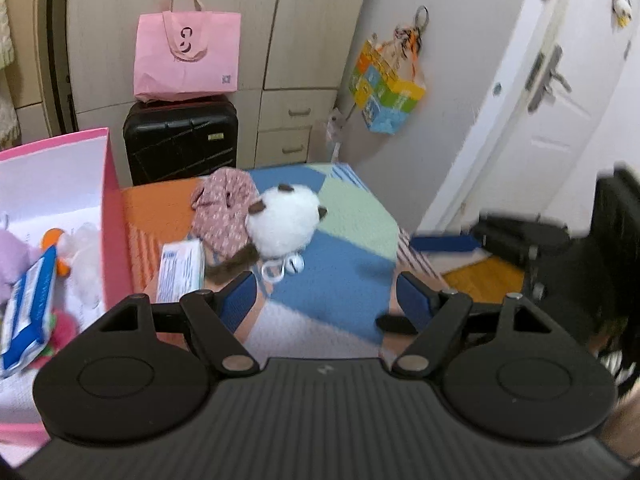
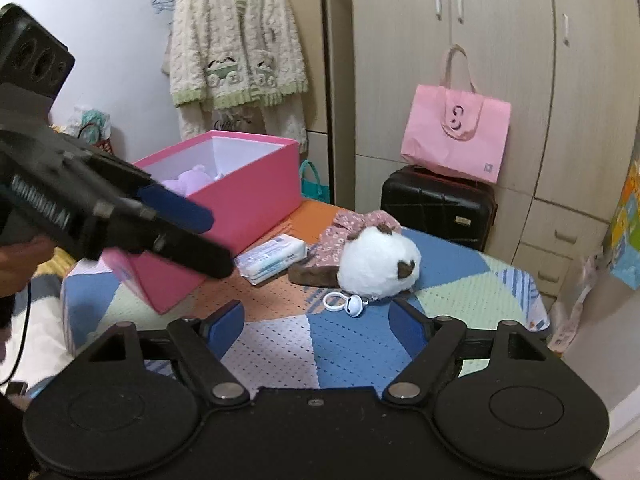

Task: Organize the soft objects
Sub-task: 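Lower the left tool onto the white plush toy and close it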

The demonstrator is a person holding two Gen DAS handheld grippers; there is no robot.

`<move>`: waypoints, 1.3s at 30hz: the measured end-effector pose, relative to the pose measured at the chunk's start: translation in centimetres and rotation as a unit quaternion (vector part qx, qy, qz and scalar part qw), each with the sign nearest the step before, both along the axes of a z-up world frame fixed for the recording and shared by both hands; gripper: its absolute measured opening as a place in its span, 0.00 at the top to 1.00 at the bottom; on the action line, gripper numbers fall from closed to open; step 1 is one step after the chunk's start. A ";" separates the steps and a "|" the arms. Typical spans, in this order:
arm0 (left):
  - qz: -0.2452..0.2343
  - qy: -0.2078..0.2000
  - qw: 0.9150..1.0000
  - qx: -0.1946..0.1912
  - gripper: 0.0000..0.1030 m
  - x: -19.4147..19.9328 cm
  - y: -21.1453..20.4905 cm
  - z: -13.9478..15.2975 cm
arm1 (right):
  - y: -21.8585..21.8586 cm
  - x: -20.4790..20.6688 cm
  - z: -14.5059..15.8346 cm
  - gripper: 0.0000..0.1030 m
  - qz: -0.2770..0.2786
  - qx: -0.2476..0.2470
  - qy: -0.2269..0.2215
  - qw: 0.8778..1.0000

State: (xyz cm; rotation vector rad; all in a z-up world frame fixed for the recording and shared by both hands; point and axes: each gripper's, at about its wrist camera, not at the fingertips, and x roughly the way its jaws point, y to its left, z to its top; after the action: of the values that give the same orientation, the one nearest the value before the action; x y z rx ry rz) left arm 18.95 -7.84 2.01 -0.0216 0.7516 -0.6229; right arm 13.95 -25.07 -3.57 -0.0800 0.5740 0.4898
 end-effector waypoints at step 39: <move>0.059 0.005 0.996 -0.061 0.28 11.2 -3.9 -9.6 | -0.2 13.5 -8.0 0.10 0.033 0.026 0.009 0.999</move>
State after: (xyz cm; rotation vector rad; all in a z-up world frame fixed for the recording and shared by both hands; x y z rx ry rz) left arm 30.10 -11.71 -7.61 -0.1801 0.7166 -0.5562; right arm 27.46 -25.24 -11.55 -0.0444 0.5763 0.5699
